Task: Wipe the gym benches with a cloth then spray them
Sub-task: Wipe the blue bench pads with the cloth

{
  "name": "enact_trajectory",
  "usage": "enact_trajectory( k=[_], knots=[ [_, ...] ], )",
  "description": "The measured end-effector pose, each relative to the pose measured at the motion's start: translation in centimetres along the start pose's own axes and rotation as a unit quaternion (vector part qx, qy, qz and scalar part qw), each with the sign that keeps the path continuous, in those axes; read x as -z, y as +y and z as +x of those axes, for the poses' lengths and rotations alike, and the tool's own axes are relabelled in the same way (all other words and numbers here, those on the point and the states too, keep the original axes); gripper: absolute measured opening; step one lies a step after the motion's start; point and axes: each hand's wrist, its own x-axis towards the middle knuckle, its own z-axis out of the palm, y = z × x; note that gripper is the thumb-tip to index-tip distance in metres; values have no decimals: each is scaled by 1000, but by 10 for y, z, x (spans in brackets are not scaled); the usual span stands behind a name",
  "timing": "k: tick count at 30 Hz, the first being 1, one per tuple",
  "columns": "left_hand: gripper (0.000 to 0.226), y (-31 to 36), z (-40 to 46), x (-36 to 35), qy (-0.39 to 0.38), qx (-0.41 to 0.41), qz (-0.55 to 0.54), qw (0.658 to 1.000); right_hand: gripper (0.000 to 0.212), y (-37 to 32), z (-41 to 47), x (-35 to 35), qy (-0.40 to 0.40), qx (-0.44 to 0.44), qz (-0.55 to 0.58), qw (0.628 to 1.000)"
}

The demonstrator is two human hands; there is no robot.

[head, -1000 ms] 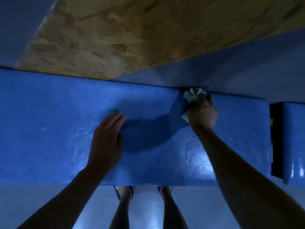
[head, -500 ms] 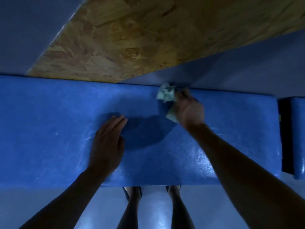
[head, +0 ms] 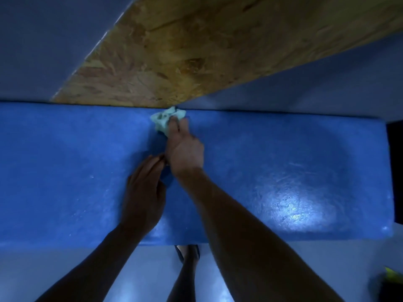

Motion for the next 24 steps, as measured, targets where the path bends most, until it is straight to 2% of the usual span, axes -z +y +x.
enact_trajectory(
  k=[4, 6, 8, 10, 14, 17, 20, 22, 24],
  knots=[
    [60, 1, 2, 5, -3, -1, 10, 1000, 52, 57, -3, 24, 14, 35, -44, 998],
    [58, 4, 2, 3, 0, -8, -4, 1000, 51, 113, -12, 44, 23, -19, -53, 998],
    [57, 7, 3, -1, 5, -11, -26, 1000, 48, 170, -30, 64, 47, -113, -45, 992],
    [56, 10, 2, -6, 6, -16, -46, 999, 46, 205, -53, 75, 71, -177, -55, 980],
    [57, 11, -2, -13, 13, -1, -58, 998, 43, 168, -66, 42, 91, -227, -30, 969],
    [59, 11, -7, -13, 26, 7, -63, 998, 50, 92, -69, 3, 99, -131, 14, 986],
    [66, 12, -10, -10, 36, 31, -67, 997, 57, 40, -84, -16, 88, 22, -31, 995],
    [68, 13, -12, -8, 36, 34, -65, 997, 57, 46, -87, -9, 59, 99, -46, 992],
    [69, 12, -16, -8, 32, 38, -56, 997, 57, 81, -84, 5, 59, 112, -73, 989]
  ],
)
